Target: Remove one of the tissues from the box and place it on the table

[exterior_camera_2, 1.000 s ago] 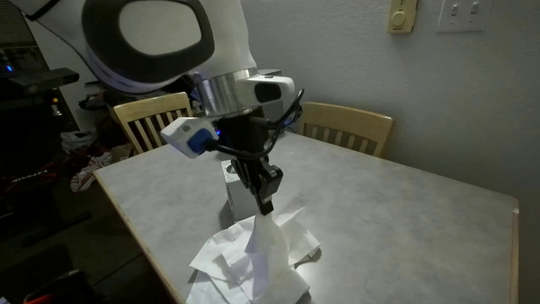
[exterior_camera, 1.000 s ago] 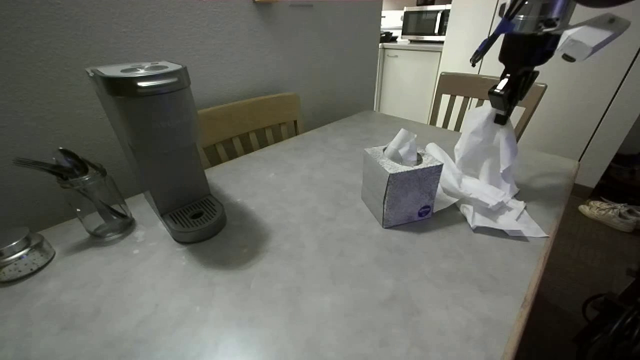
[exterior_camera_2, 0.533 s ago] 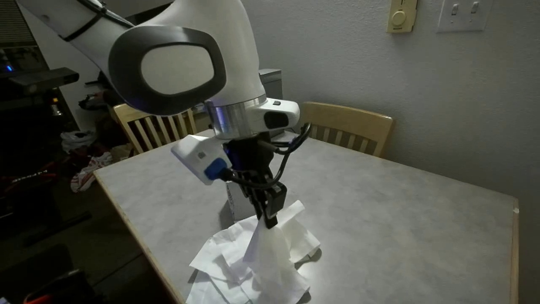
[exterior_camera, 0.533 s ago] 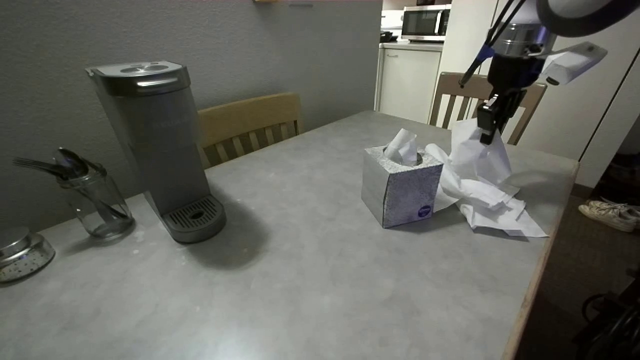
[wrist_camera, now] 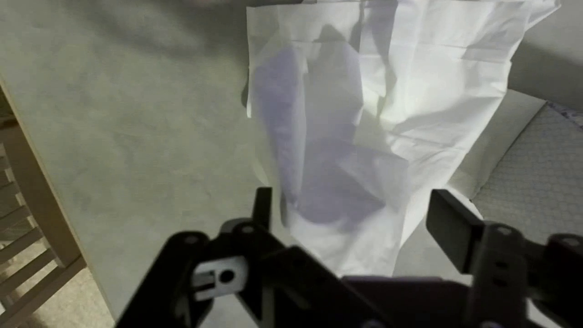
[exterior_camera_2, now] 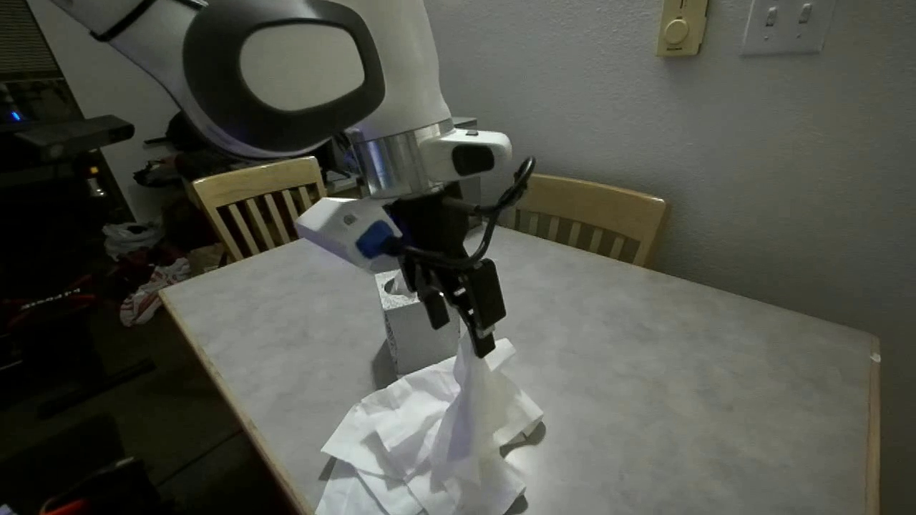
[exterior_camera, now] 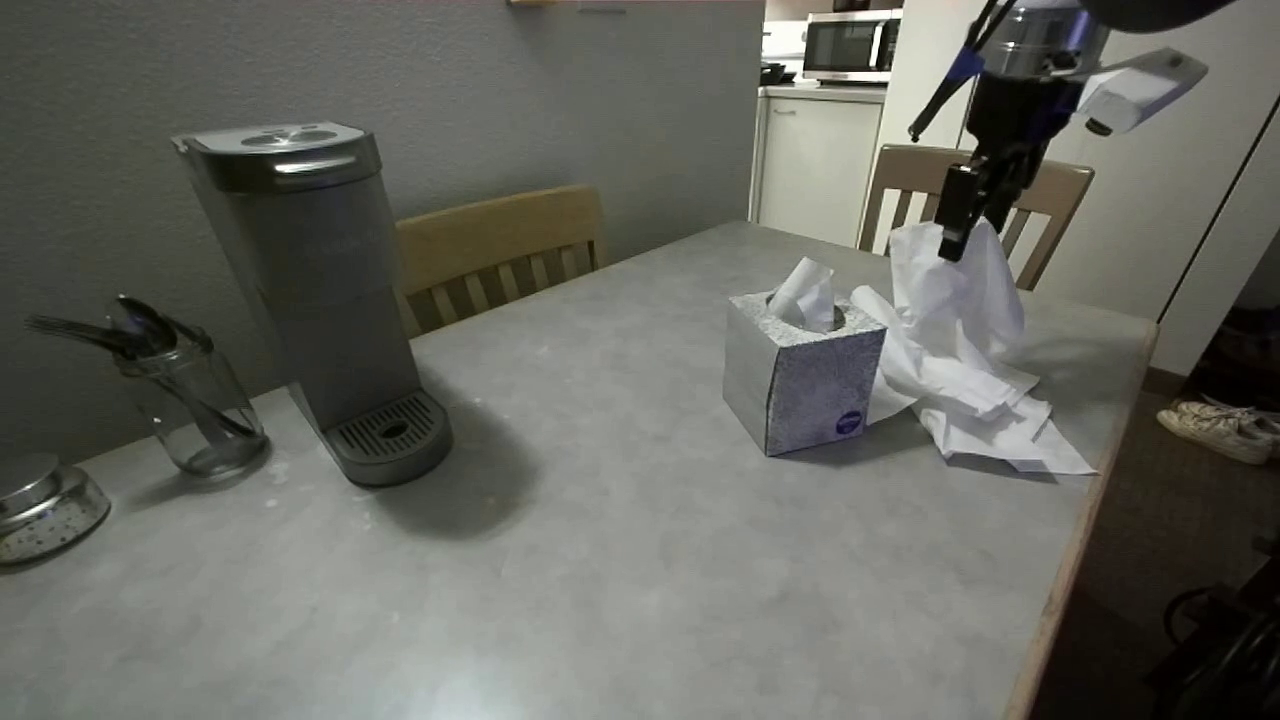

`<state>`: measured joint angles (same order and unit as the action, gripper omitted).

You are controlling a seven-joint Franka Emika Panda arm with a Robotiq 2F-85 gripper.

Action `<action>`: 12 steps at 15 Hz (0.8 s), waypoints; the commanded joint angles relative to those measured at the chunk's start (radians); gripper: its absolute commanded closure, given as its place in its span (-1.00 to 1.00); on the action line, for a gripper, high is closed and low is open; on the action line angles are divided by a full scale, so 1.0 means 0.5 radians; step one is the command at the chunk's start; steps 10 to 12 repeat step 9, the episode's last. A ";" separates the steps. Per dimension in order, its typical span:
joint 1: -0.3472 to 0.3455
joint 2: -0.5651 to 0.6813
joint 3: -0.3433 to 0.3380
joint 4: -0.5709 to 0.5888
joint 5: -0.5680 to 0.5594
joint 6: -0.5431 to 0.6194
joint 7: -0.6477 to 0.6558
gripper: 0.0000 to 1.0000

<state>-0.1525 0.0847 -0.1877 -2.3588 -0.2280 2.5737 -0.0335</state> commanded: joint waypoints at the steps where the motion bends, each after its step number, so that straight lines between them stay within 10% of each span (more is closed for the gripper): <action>1: 0.013 -0.151 0.012 0.022 -0.080 -0.180 0.012 -1.00; 12: 0.006 -0.289 0.043 0.037 -0.099 -0.257 0.003 -1.00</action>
